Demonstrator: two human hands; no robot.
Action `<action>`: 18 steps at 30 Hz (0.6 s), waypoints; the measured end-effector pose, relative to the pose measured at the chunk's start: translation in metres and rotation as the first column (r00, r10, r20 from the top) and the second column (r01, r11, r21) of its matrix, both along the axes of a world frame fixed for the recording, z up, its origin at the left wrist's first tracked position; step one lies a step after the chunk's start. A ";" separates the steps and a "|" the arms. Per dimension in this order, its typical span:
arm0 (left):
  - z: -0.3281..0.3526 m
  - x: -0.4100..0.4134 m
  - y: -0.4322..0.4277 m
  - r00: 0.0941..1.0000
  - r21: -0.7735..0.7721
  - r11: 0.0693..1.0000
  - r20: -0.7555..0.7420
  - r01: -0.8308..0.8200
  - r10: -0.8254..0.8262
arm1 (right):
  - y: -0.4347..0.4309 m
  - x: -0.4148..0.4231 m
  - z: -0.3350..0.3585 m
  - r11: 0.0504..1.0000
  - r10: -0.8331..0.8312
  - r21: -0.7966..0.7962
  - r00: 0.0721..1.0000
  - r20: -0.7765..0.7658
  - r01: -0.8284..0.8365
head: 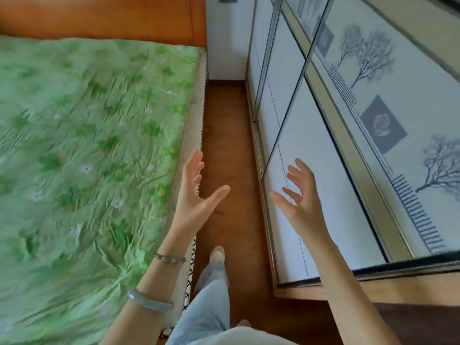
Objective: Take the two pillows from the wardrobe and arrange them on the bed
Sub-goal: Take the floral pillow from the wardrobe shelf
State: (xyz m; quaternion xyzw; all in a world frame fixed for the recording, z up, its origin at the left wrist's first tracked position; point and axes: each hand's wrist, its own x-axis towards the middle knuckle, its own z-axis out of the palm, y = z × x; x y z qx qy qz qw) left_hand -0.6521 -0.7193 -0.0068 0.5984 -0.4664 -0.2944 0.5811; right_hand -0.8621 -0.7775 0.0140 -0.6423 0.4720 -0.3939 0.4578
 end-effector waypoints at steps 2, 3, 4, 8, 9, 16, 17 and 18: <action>-0.004 0.012 -0.031 1.000 -0.001 1.000 0.006 -0.004 0.004 | -0.033 0.011 -0.001 1.000 -0.008 -0.005 1.000 0.014 0.008; -0.007 0.018 -0.050 1.000 -0.002 1.000 0.012 -0.003 0.003 | -0.052 0.018 -0.002 1.000 -0.015 -0.013 1.000 0.016 0.015; -0.009 0.026 -0.068 1.000 -0.005 1.000 0.017 0.000 0.001 | -0.072 0.024 -0.003 1.000 -0.023 -0.020 1.000 0.015 0.023; -0.009 0.064 -0.152 0.998 -0.019 0.999 0.047 0.046 -0.045 | -0.154 0.057 0.000 0.997 -0.059 -0.058 0.998 0.031 0.060; -0.007 0.075 -0.174 0.996 -0.014 0.998 0.056 0.063 -0.062 | -0.173 0.066 0.002 0.996 -0.068 -0.062 0.997 0.031 0.070; 0.022 0.143 -0.312 0.961 0.000 0.974 0.163 0.228 -0.225 | -0.285 0.124 0.029 0.985 -0.137 -0.098 0.990 0.025 0.139; 0.025 0.151 -0.333 0.953 -0.001 0.968 0.175 0.251 -0.247 | -0.302 0.129 0.031 0.982 -0.155 -0.103 0.987 0.029 0.157; 0.027 0.156 -0.348 0.947 -0.003 0.964 0.187 0.267 -0.261 | -0.314 0.133 0.032 0.980 -0.165 -0.108 0.986 0.034 0.168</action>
